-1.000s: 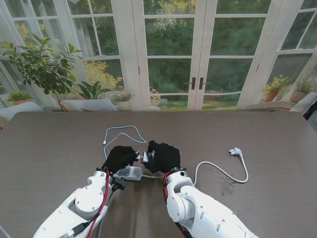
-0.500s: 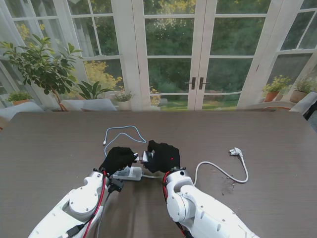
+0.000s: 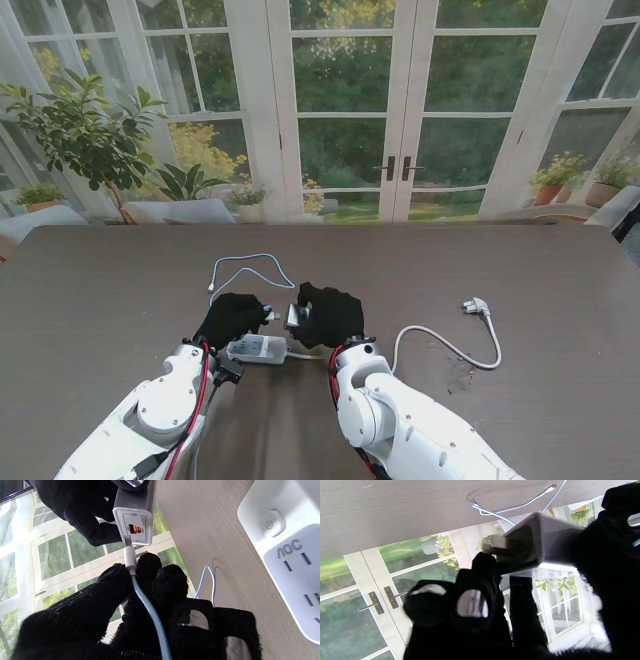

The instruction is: Set up the charging station

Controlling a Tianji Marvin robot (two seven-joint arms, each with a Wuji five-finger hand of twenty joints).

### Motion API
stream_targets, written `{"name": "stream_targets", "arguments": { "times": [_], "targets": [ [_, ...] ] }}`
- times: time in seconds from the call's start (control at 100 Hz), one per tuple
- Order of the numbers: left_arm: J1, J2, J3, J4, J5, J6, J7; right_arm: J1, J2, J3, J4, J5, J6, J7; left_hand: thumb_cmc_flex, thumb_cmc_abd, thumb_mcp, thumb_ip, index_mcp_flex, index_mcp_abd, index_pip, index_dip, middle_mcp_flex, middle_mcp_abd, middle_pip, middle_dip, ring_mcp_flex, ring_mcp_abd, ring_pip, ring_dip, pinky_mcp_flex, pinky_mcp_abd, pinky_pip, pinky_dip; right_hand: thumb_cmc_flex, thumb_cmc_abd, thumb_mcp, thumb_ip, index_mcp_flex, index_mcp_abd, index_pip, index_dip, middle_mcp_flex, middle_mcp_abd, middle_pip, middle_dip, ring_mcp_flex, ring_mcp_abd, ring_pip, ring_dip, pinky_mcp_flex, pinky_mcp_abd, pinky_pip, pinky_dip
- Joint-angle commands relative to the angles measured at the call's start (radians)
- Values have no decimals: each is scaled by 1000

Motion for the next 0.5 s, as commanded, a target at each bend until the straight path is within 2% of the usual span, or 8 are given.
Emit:
{"name": "stream_targets", "arguments": {
  "times": [0.0, 0.49],
  "targets": [
    [-6, -9, 5, 5, -6, 2, -16, -1, -5, -4, -8, -3, -6, 10, 97, -5, 46, 46, 48, 34, 25, -3, 44, 67, 22, -6, 25, -19, 58, 13, 59, -185, 261, -22, 180, 124, 193, 77, 115, -150, 311, 69, 101, -116, 82, 21, -5, -14, 48, -417, 27, -58, 69, 12],
    [-21, -9, 21, 15, -13, 7, -28, 1, -7, -11, -16, -5, 3, 13, 97, -7, 45, 47, 47, 35, 28, -10, 45, 66, 21, -9, 25, -18, 58, 13, 60, -188, 261, -22, 180, 125, 193, 77, 115, -150, 311, 69, 101, -115, 82, 21, -5, -14, 50, -416, 27, -59, 72, 13]
  ]
}}
